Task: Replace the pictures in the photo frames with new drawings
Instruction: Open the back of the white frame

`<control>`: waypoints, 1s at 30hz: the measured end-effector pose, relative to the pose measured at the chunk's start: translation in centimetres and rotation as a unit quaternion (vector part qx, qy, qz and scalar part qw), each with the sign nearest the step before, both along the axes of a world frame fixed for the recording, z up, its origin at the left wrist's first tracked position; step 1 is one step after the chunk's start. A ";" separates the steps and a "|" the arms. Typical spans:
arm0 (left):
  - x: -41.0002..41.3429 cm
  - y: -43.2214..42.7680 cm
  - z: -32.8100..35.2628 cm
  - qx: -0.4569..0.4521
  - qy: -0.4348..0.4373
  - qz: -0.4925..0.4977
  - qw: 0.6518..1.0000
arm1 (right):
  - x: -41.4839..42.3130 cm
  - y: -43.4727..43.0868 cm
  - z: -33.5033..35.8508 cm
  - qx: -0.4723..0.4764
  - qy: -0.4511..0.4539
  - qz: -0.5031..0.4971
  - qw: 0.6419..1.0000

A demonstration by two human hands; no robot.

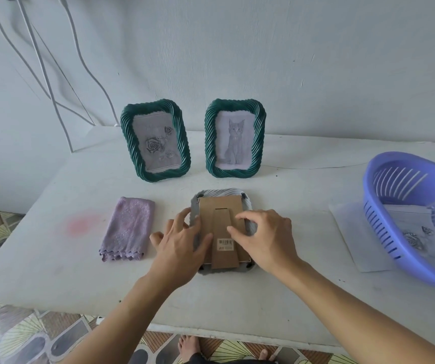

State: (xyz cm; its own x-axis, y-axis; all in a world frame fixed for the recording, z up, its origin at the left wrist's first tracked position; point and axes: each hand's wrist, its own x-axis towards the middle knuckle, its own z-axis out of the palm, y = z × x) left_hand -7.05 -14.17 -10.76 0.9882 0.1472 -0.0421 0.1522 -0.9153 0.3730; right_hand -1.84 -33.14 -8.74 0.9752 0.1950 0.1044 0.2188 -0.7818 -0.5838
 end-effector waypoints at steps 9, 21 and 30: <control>-0.4 0.8 -0.3 -0.031 -0.016 -0.010 0.999 | 0.4 0.8 0.1 -0.059 0.053 0.023 0.997; -0.1 1.4 -0.2 -0.132 0.002 0.038 0.991 | 1.1 0.8 0.8 0.103 0.186 -0.012 0.977; 1.1 1.3 0.9 -0.156 -0.006 0.068 0.985 | 0.7 0.2 0.7 0.223 0.201 -0.003 0.954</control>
